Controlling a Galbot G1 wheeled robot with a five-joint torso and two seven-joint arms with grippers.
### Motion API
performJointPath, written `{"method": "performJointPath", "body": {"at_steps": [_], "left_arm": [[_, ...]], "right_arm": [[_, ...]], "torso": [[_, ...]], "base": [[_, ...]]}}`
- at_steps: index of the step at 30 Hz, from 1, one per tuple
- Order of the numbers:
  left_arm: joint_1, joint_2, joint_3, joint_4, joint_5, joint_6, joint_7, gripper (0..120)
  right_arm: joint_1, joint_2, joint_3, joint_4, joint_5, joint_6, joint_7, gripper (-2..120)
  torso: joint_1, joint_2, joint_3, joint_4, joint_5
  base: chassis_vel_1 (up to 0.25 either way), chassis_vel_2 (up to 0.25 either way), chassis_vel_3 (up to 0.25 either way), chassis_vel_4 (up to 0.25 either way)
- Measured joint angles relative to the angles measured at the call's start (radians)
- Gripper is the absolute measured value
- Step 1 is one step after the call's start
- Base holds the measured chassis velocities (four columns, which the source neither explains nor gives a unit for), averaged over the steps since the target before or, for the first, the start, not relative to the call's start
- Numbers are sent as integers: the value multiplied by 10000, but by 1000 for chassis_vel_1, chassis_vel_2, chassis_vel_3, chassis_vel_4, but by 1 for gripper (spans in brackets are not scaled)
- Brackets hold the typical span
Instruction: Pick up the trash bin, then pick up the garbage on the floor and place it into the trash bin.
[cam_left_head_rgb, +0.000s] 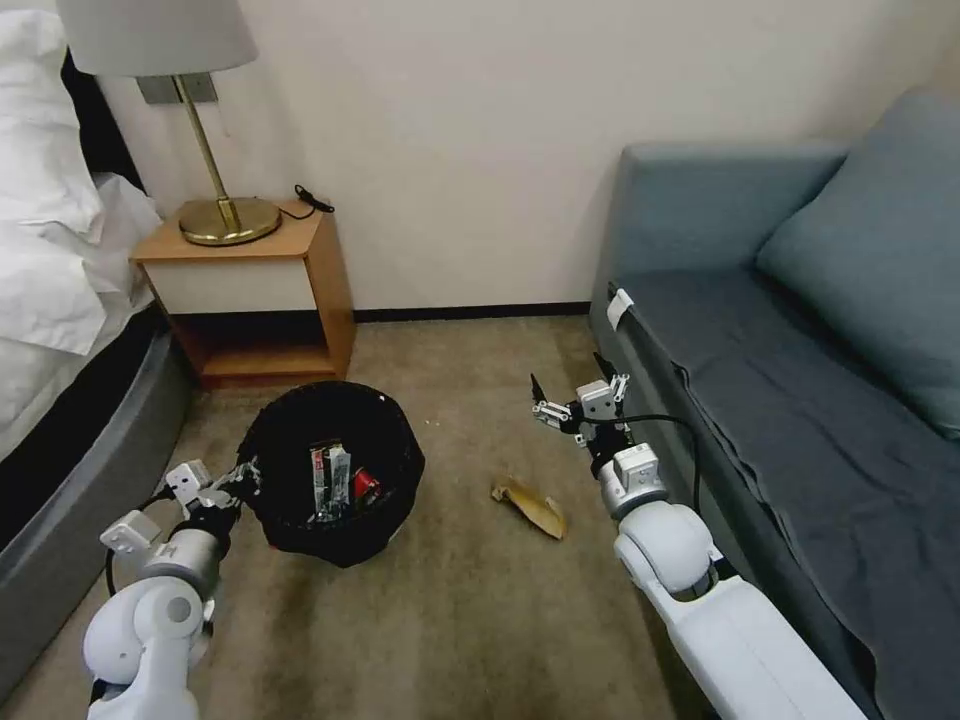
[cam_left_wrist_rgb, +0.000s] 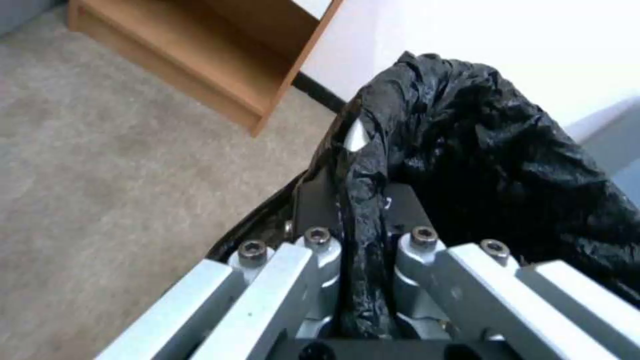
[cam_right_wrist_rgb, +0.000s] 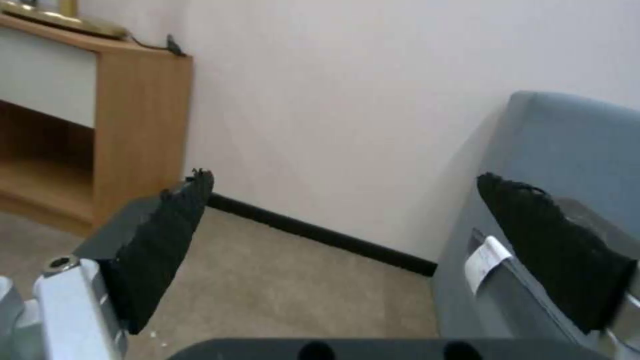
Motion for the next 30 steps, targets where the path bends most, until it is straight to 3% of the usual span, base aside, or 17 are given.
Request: {"method": "performJointPath", "body": {"at_steps": [10, 14, 17, 20, 24, 30], "left_arm": [[52, -84, -43, -65, -9, -29, 19, 5], [64, -173, -76, -22, 40, -77, 113, 5], [80, -223, -97, 41, 108, -157, 232, 5], [4, -232, -202, 98, 34, -161, 296, 5], [-94, -146, -354, 207, -146, -164, 419, 5], [-78, 59, -569, 481, -382, -178, 724, 5]], "right_arm": [[205, -524, -366, -516, 445, 2, -273, 100], [1109, -1025, -1319, -1383, 1796, -453, -622, 100], [2326, -1513, -2701, -2393, 3496, -1172, -1025, 100], [3188, -1618, -3572, -3047, 4164, -1665, -1269, 100], [4384, -1477, -4813, -4001, 5194, -2362, -1463, 100], [6192, -435, -6629, -6463, 6524, -3076, -2391, 100]], "torso": [[1, -1, 1, 0, 2], [0, -1, 0, -1, 3], [-1, -1, 0, 0, 3], [0, -1, 0, 1, 1], [0, -1, 0, -1, 0], [0, -1, 1, 2, 3]], "base": [[-95, 106, 97, -103], [0, 0, 0, 0], [0, 0, 0, 0], [0, 0, 0, 0], [0, 0, 0, 0], [0, 0, 0, 0]]}}
